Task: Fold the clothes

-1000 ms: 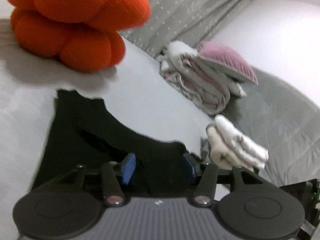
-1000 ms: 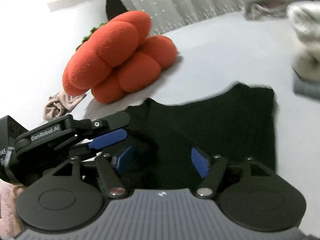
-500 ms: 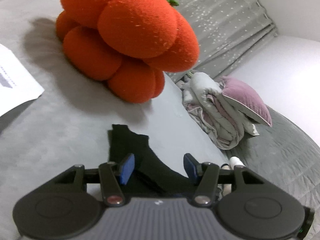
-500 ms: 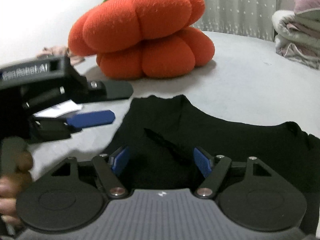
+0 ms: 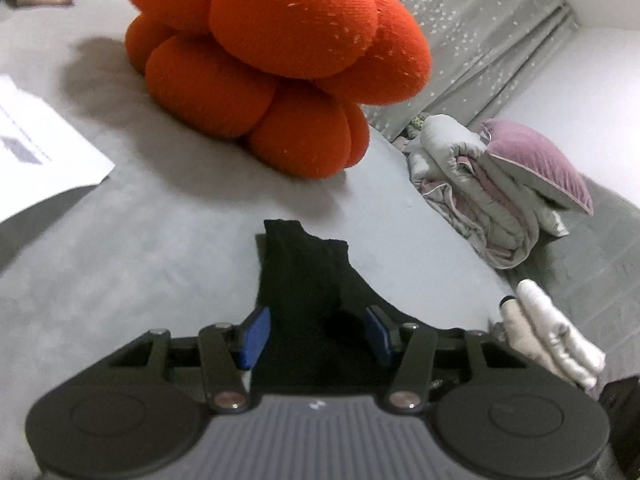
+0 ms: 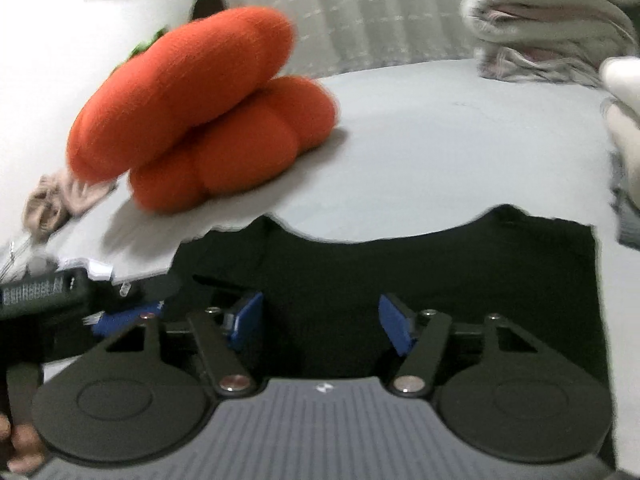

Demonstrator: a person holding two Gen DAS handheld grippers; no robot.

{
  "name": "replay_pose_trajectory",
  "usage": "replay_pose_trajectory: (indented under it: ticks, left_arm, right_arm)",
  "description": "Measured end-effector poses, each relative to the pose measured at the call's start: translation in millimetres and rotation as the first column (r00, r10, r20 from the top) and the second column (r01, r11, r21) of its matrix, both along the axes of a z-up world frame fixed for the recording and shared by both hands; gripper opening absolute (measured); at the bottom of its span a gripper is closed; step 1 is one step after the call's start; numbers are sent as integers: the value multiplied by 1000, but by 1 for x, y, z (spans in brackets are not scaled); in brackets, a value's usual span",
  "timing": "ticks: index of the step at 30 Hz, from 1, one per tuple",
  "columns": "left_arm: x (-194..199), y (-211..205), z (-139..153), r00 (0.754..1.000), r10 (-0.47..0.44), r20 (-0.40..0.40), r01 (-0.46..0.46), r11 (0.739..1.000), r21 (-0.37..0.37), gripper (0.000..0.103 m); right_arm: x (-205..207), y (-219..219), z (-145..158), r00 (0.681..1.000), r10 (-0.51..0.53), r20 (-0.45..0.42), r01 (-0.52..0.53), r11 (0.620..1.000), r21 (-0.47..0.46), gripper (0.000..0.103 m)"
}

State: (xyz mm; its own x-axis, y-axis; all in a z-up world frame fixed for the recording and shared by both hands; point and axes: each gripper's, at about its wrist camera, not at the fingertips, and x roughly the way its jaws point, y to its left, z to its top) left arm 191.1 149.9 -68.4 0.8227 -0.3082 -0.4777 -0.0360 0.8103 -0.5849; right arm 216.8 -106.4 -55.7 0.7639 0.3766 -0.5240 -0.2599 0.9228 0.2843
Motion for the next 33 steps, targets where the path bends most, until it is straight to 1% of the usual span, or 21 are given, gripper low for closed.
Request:
replay_pose_trajectory:
  ticks: [2, 3, 6, 9, 12, 14, 16, 18, 20, 21, 22, 23, 24, 25, 26, 27, 28, 29, 31, 32, 33]
  left_arm:
    - [-2, -4, 2, 1000, 10, 9, -11, 999, 42, 43]
    - [-4, -6, 3, 1000, 12, 16, -13, 998, 63, 42]
    - [-7, -10, 6, 999, 15, 29, -17, 995, 102, 41]
    - [-7, -16, 7, 999, -1, 32, -3, 991, 136, 40]
    - [-7, -21, 7, 999, -6, 36, 0, 987, 158, 36]
    - [-8, -20, 8, 999, 7, 38, -13, 987, 160, 31]
    - [-9, -18, 8, 999, 27, 35, -32, 987, 157, 26]
    - [-10, -14, 8, 999, 43, 27, -46, 988, 148, 24]
    - [-11, -9, 9, 999, 46, 23, -49, 991, 128, 22]
    - [-12, -6, 10, 999, 36, 25, -38, 994, 103, 22]
    - [-14, -4, 11, 999, 23, 29, -25, 997, 75, 22]
    - [-15, -4, 13, 999, -10, 36, 8, 997, 73, 22]
    - [-16, -5, 15, 998, -49, 43, 46, 996, 79, 22]
    - [-18, -6, 17, 995, -88, 50, 83, 993, 85, 22]
    - [-19, -8, 19, 990, -127, 57, 121, 988, 92, 26]
    - [-21, -12, 22, 983, -168, 70, 158, 979, 126, 27]
    - [-24, -17, 24, 974, -210, 83, 194, 966, 168, 32]
    - [-26, -22, 25, 963, -253, 94, 231, 952, 199, 35]
    - [-29, -35, 25, 933, -344, 102, 312, 919, 241, 44]
    - [-31, -41, 24, 916, -388, 105, 351, 899, 261, 47]
    - [-31, -48, 22, 899, -428, 96, 388, 878, 280, 48]
  right_arm:
    - [5, -14, 0, 999, -36, -17, 37, 998, 58, 59]
    - [6, -21, 1, 999, -45, -29, 47, 994, 98, 57]
    - [9, -39, 3, 997, -64, -51, 73, 978, 197, 57]
    - [8, -46, 8, 996, -77, -39, 84, 969, 232, 60]
    - [7, -36, 11, 1000, -3, -8, 5, 972, 234, 60]
    - [1, -18, 13, 997, 69, 39, -75, 984, 164, 60]
    - [-4, 1, 12, 989, 122, 82, -127, 990, 61, 60]
    - [-10, 20, 10, 979, 166, 117, -162, 986, -45, 60]
    - [-12, 35, 3, 972, 201, 123, -184, 973, -136, 60]
    - [-12, 40, -1, 970, 215, 111, -195, 966, -167, 56]
    - [-11, 45, -5, 969, 229, 97, -206, 959, -196, 43]
    - [-11, 46, -6, 968, 235, 88, -214, 957, -196, 35]
    - [-10, 47, -6, 967, 240, 79, -221, 955, -195, 22]
    - [-10, 48, -7, 967, 246, 70, -229, 954, -194, 12]
    - [-9, 42, -6, 970, 232, 67, -220, 964, -150, 8]
    - [-4, 31, -8, 978, 209, 26, -207, 977, -48, 6]
    - [1, 20, -10, 982, 189, -19, -188, 981, 55, 5]
    - [7, 8, -12, 983, 174, -65, -162, 974, 157, 4]
    - [17, -14, -16, 975, 156, -161, -91, 932, 350, 4]
    - [22, -25, -18, 966, 154, -210, -47, 897, 440, 4]
    - [26, -35, -25, 955, 151, -257, -2, 864, 503, 4]
